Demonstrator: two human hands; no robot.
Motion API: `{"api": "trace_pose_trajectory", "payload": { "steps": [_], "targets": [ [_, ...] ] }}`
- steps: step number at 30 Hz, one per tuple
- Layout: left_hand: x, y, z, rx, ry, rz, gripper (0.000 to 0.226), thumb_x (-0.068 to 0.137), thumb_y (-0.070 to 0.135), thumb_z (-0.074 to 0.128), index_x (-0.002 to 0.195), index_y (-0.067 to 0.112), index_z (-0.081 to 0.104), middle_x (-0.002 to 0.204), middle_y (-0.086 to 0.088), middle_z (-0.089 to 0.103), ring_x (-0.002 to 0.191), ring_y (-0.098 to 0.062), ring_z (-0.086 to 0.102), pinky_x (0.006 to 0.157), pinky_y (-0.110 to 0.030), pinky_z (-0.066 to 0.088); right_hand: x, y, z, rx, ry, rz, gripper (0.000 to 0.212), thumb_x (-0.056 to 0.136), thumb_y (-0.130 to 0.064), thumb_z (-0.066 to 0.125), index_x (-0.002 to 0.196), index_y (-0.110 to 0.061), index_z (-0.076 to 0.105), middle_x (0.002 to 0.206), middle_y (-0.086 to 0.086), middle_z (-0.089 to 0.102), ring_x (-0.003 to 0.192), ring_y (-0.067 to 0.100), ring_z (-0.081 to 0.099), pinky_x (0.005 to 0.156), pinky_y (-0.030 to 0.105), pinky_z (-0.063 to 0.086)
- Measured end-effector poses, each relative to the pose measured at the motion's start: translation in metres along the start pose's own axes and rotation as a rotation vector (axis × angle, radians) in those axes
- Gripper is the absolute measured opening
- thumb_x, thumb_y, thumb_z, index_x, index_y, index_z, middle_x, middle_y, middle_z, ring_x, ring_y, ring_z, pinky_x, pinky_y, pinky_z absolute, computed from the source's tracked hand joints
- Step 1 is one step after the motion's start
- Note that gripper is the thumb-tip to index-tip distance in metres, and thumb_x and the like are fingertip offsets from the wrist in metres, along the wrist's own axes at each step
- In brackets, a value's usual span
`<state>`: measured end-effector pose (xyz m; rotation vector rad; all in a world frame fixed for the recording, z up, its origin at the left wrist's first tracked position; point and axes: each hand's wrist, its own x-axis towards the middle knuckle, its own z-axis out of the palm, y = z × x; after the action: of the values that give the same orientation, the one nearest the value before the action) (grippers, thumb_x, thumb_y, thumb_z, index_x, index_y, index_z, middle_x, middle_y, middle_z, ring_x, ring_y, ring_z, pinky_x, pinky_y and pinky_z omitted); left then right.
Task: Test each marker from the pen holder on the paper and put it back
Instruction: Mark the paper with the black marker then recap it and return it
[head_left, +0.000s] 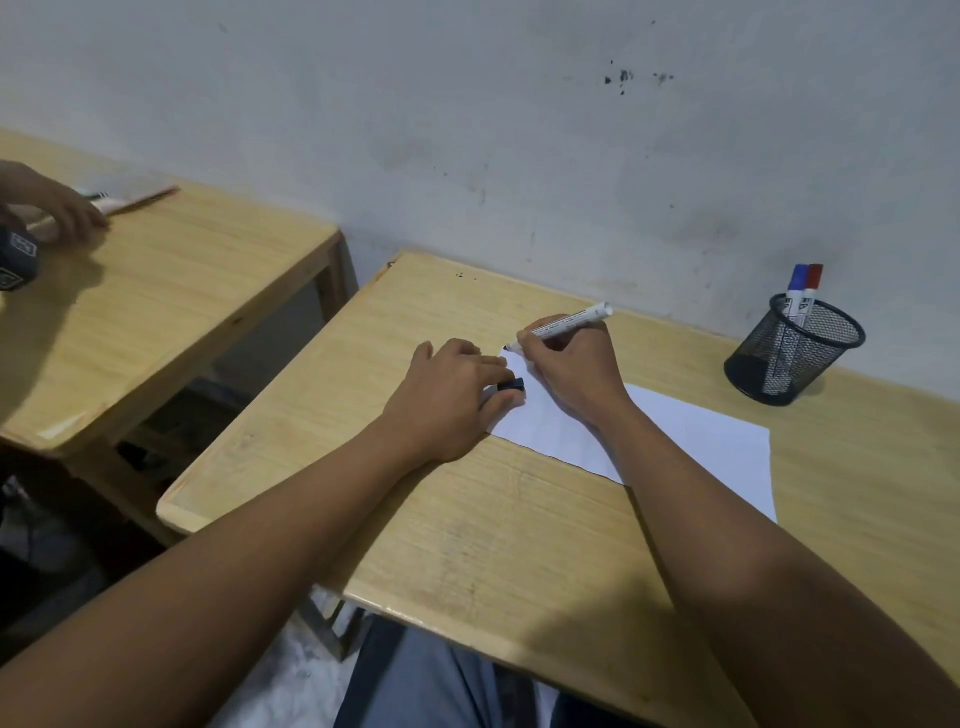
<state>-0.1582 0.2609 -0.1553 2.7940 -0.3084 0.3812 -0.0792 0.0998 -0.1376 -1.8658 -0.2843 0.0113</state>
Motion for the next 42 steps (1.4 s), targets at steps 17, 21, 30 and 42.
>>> {"api": "trace_pose_trajectory", "payload": {
  "steps": [17,21,30,42],
  "targets": [
    [0.000,0.002,-0.002,-0.007,-0.011,-0.005,0.039,0.098,0.055,0.036,0.103,0.037,0.070,0.115,0.014,0.071,0.119,-0.017,0.053,0.091,-0.047,0.040,0.004,0.003,-0.002,0.079,-0.055,0.023,0.014,0.086,-0.009,0.073,0.078,0.003,0.071,0.062,0.000,0.065,0.062,0.017,0.063,0.062,0.035,0.053],
    [-0.001,0.003,-0.004,-0.013,0.014,0.009,0.037,0.099,0.054,0.037,0.102,0.038,0.070,0.113,0.014,0.072,0.118,-0.017,0.053,0.090,-0.046,0.040,0.006,-0.005,-0.007,0.287,0.051,0.099,0.010,0.086,-0.007,0.074,0.084,0.003,0.073,0.064,0.008,0.065,0.057,0.020,0.059,0.056,0.033,0.047],
    [0.017,0.019,-0.026,-0.338,0.180,-0.120,0.029,0.092,0.049,0.061,0.108,0.031,0.077,0.127,0.003,0.066,0.109,-0.016,0.062,0.096,-0.046,0.048,-0.016,-0.050,-0.068,0.305,0.061,-0.013,0.008,0.092,-0.014,0.071,0.088,-0.008,0.074,0.077,0.007,0.071,0.060,0.019,0.059,0.056,0.030,0.049],
    [0.058,0.140,-0.085,-0.549,0.207,0.052,0.019,0.090,0.041,0.069,0.103,0.030,0.078,0.103,0.009,0.068,0.090,-0.014,0.065,0.087,-0.041,0.052,-0.072,-0.099,-0.166,0.226,0.128,-0.118,0.010,0.091,-0.013,0.072,0.083,-0.009,0.075,0.077,0.008,0.073,0.056,0.017,0.059,0.059,0.032,0.047]
  ]
}}
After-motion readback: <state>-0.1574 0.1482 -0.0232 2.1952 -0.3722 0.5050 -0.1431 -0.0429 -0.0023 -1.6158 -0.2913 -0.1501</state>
